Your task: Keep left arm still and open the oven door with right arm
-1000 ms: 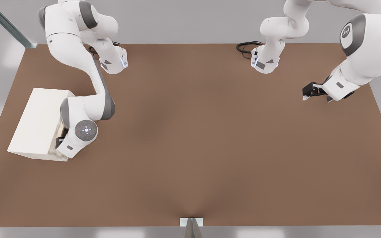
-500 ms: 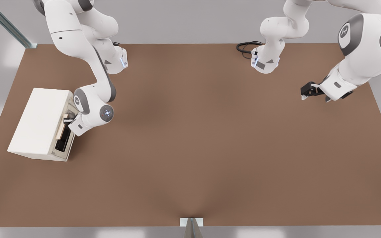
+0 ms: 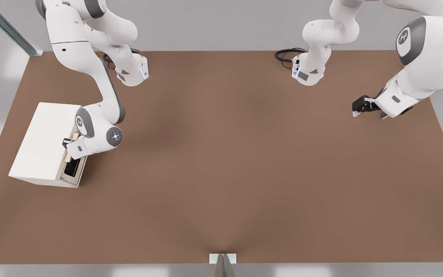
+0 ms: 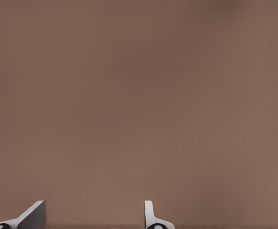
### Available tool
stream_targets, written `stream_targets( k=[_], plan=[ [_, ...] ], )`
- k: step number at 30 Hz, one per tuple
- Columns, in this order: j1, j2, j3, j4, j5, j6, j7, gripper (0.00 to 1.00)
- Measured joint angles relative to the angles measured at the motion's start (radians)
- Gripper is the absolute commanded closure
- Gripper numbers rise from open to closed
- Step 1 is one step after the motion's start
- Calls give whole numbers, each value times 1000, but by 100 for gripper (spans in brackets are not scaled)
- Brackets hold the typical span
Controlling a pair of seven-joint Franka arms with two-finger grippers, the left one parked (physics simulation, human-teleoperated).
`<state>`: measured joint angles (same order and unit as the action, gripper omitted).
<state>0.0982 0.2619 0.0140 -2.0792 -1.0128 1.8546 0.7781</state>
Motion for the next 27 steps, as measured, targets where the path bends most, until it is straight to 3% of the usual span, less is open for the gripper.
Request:
stream_targets(
  k=[17, 21, 22, 23, 27],
  plan=[
    [-3, 31, 2, 8, -14, 1, 83, 79],
    [227, 154, 8, 260, 152, -96, 103, 79],
    [284, 196, 10, 371, 224, -136, 109, 19],
    [291, 215, 10, 460, 304, -175, 108, 0],
    [149, 185, 12, 738, 631, -281, 16, 0]
  ],
)
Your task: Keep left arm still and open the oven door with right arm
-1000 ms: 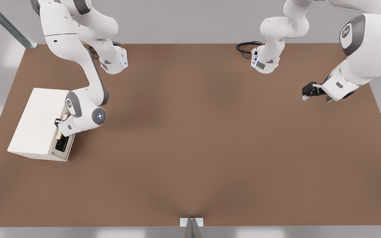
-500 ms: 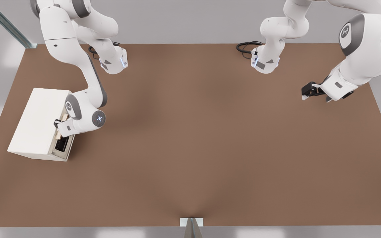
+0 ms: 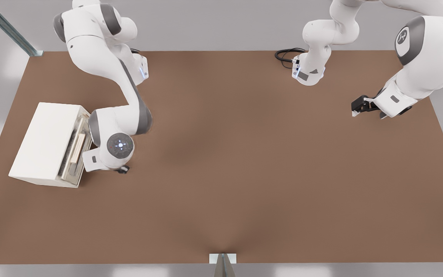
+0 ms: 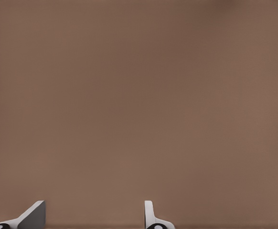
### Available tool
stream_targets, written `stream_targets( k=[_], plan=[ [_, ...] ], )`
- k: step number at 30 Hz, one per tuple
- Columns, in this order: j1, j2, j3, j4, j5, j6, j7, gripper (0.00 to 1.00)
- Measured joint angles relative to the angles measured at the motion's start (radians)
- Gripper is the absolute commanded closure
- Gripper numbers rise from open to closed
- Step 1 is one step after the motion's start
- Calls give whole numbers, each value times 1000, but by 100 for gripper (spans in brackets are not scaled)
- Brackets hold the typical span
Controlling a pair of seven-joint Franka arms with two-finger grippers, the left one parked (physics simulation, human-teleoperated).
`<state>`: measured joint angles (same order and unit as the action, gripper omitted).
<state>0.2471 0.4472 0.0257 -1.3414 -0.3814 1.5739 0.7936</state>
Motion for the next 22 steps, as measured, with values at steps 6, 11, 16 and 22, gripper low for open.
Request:
stream_targets(
  k=[6, 11, 16, 22],
  plan=[
    [-202, -288, 46, -188, 251, 16, -215, 0],
    [-215, -242, 40, -120, 296, 49, -356, 0],
    [-231, -202, 33, -78, 311, 64, -465, 0],
    [-239, -199, 33, -82, 318, 72, -562, 0]
  ],
)
